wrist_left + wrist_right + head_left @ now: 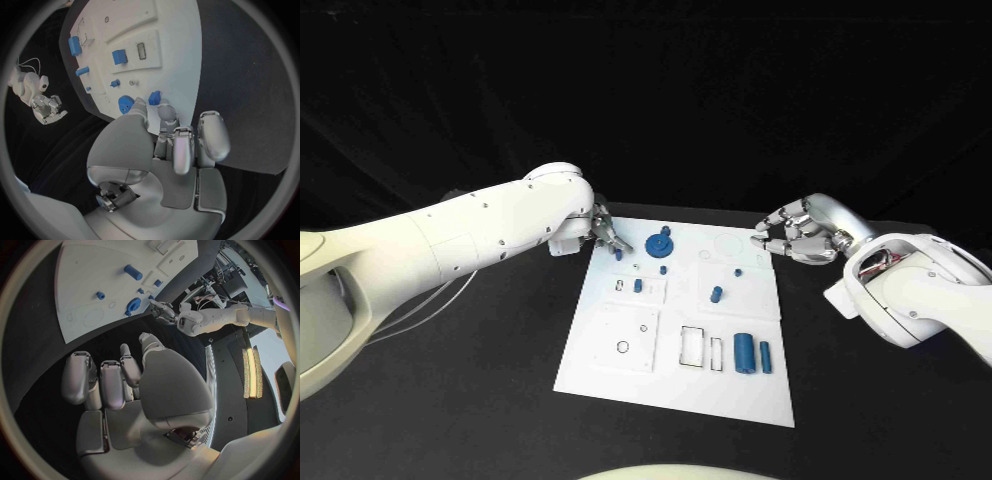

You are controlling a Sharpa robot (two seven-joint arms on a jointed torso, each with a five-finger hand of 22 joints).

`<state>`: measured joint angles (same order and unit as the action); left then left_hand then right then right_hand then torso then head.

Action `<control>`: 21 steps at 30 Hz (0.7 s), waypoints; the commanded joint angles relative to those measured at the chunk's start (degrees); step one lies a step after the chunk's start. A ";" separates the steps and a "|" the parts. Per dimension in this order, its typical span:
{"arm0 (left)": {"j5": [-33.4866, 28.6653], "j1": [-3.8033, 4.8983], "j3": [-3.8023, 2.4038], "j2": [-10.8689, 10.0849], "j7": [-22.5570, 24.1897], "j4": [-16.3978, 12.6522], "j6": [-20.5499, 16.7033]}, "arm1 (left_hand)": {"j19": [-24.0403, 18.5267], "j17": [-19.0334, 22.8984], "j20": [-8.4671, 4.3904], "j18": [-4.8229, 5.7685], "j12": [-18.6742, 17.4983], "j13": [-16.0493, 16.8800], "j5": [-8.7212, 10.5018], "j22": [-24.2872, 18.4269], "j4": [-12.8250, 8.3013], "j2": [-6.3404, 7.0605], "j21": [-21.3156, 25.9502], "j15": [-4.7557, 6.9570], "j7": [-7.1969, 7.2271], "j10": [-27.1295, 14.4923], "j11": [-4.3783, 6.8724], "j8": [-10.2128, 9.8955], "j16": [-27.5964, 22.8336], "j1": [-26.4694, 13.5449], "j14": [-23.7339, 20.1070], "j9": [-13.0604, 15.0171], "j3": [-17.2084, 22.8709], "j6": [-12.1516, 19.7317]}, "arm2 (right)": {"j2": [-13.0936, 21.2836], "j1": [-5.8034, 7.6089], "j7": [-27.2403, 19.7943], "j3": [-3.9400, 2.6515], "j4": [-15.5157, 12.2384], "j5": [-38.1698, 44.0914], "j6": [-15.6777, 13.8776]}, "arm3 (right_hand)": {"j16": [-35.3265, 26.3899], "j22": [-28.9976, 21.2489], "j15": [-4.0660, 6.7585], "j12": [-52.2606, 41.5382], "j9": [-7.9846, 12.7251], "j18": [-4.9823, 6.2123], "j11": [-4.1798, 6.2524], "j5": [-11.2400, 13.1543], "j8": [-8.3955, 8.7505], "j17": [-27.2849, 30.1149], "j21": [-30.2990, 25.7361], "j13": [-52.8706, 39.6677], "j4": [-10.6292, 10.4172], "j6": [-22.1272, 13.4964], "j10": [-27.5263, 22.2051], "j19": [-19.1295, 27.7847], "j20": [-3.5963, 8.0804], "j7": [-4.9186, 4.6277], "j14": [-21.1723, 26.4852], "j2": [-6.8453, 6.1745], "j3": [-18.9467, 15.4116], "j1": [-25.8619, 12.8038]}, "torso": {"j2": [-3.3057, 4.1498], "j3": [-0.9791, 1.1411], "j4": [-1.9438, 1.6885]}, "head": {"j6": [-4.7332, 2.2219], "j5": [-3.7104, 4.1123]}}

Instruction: Assemble the parts on the task board

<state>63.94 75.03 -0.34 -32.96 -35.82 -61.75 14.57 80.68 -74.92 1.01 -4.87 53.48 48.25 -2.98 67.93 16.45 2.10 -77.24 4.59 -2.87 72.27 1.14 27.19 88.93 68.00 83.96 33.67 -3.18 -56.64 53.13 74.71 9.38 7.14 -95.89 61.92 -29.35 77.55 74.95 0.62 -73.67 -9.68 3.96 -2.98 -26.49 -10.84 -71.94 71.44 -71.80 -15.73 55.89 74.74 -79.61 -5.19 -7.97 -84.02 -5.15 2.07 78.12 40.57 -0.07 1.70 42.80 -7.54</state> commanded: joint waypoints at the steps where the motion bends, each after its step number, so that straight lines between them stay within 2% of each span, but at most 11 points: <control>1: -1.04 -0.01 -0.01 0.13 0.03 -0.06 0.74 | 0.38 -13.88 0.06 0.37 0.31 0.09 0.01 0.07 -0.09 -0.53 -0.38 0.04 0.10 0.36 0.12 0.33 0.21 0.21 5.69 -0.13 -0.09 -0.32 | -0.02 -0.05 -0.46 -0.01 -0.01 0.27 0.36 | -0.36 3.50 0.56 -0.24 -0.02 0.35 -0.08 -0.24 -0.38 0.06 -0.25 0.02 -0.21 -0.37 0.28 -0.30 0.16 0.13 -1.94 -0.14 0.03 -0.42 | 0.00 0.01 -0.01 | 0.08 0.05; 7: -1.89 -0.02 -0.01 0.14 0.09 -0.10 0.15 | 0.39 -13.89 0.01 0.38 0.42 0.06 0.01 0.14 -0.22 -1.48 -0.42 0.11 0.18 0.43 0.20 0.45 0.22 0.99 5.69 -0.36 0.05 -0.53 | -0.04 -0.05 -0.48 -0.01 0.01 0.27 0.36 | -0.36 3.50 0.56 -0.24 -0.02 0.35 -0.08 -0.24 -0.38 0.06 -0.25 0.02 -0.21 -0.37 0.28 -0.30 0.16 0.13 -1.94 -0.14 0.03 -0.42 | -0.03 0.01 0.02 | 0.11 -0.04; 9: -2.59 -0.02 -0.01 0.14 0.07 -0.09 0.03 | 0.40 -13.89 -0.03 0.39 0.48 0.03 -0.01 0.20 -0.48 -2.45 -0.45 0.18 0.26 0.44 0.28 0.55 0.22 2.06 5.69 -0.50 0.61 -0.63 | -0.04 -0.05 -0.48 -0.01 0.01 0.27 0.36 | -0.36 3.50 0.56 -0.24 -0.02 0.35 -0.08 -0.24 -0.38 0.06 -0.25 0.02 -0.21 -0.37 0.28 -0.30 0.16 0.13 -1.94 -0.14 0.03 -0.42 | -0.01 0.02 0.01 | 0.13 -0.03; 12: -3.51 -0.02 -0.01 0.12 0.11 -0.05 0.10 | 0.39 -13.84 -0.13 0.38 0.35 -0.18 -0.04 0.23 -2.16 -4.50 -0.45 0.45 0.62 0.31 0.60 0.55 0.19 6.01 5.67 -0.75 3.08 -0.46 | -0.03 -0.05 -0.48 -0.01 0.01 0.27 0.37 | -0.36 3.50 0.56 -0.24 -0.02 0.35 -0.08 -0.24 -0.38 0.06 -0.25 0.02 -0.21 -0.37 0.28 -0.30 0.16 0.13 -1.94 -0.14 0.03 -0.42 | 0.00 0.01 -0.01 | 0.19 0.06; 14: -4.22 -0.02 -0.01 0.11 0.17 -0.01 0.25 | 0.36 -13.84 -0.22 0.37 0.12 -0.43 -0.06 0.23 -3.21 -5.13 -0.44 0.58 0.75 0.13 0.74 0.48 0.18 8.19 5.67 -0.96 4.60 -0.26 | -0.03 -0.05 -0.49 -0.01 0.02 0.27 0.39 | -0.36 3.50 0.56 -0.24 -0.02 0.35 -0.08 -0.24 -0.38 0.06 -0.25 0.02 -0.21 -0.37 0.28 -0.30 0.16 0.13 -1.94 -0.14 0.03 -0.42 | -0.02 0.01 0.02 | 0.28 0.06; 21: -6.23 -0.02 -0.01 0.01 0.42 0.06 0.72 | 0.28 -13.92 -0.40 0.38 -0.35 -0.96 -0.12 0.28 -5.57 -5.27 -0.40 0.78 0.93 0.01 0.94 0.53 0.24 12.50 5.69 -1.54 9.44 -0.01 | -0.05 -0.05 -0.50 -0.01 0.07 0.27 0.42 | -0.35 3.54 0.57 -0.29 -0.02 0.33 -0.06 -0.42 -0.42 0.01 -0.22 -0.03 -0.20 -0.36 0.32 -0.35 0.17 0.15 -1.96 -0.11 0.05 -0.40 | -0.01 0.03 0.03 | 0.42 0.17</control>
<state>60.01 75.05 -0.37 -33.02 -35.74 -61.68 14.54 80.88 -74.91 0.81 -4.87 53.43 47.32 -2.75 68.16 11.08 -2.61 -77.44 5.02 -2.45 72.26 1.55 27.24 88.93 79.39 83.96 31.96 5.88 -56.60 53.13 74.71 9.34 7.14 -95.83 61.91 -29.35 77.55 74.93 0.63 -73.67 -9.68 3.96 -2.98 -26.73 -11.06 -71.94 71.44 -71.80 -15.73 55.89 74.74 -79.61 -5.19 -7.97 -84.02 -5.15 2.07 78.12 40.55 -0.04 1.72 43.17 -7.41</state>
